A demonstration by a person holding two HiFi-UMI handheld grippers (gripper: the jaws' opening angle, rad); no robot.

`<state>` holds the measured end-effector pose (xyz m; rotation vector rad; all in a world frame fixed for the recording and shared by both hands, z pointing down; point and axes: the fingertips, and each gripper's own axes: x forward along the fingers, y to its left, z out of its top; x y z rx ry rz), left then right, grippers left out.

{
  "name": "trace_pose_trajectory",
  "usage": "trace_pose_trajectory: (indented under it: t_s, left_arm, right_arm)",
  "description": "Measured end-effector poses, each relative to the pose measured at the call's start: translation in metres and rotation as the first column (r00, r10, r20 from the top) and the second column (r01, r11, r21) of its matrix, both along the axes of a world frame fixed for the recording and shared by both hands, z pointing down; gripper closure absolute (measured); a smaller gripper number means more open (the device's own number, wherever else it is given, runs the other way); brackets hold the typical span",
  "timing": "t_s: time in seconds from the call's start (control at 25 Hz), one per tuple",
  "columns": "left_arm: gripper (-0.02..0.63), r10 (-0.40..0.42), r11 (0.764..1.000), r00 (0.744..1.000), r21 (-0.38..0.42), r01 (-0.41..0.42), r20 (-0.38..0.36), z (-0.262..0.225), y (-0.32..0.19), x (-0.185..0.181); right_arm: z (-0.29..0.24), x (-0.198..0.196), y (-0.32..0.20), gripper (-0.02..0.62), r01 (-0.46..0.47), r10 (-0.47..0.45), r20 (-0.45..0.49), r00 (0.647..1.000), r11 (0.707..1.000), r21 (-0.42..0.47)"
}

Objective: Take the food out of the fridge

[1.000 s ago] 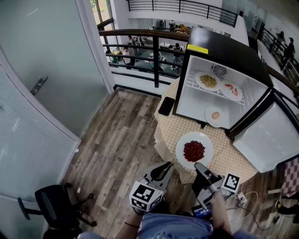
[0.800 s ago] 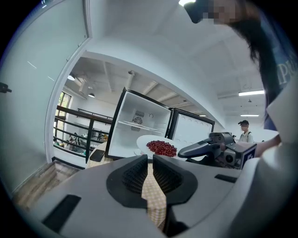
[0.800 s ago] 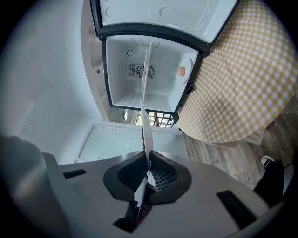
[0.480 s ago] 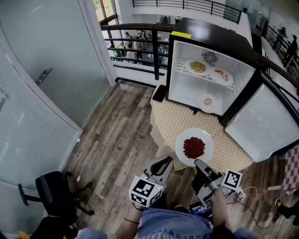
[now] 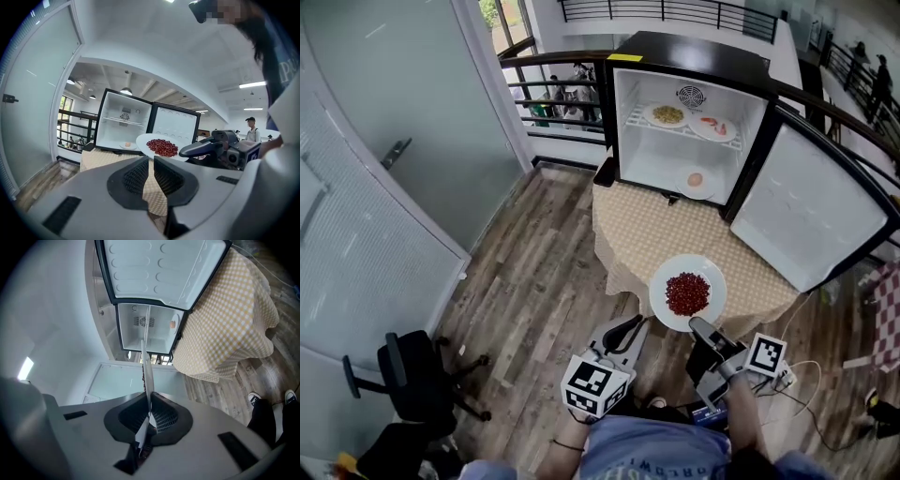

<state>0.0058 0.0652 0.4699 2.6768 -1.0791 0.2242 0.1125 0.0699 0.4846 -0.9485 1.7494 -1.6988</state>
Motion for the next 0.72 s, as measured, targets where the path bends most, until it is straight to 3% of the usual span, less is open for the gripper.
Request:
trace_pose_trajectory:
  t_s: [0.72]
  left_arm:
    - [0.574,0.018,0.998,0.999,0.052,-0.021,0.05,-0.005,0.112,0.02]
  right_arm:
    - [0.002,0.012,0.104,0.569,0.005,-0.006,0.033,0.999,0.999,0.039]
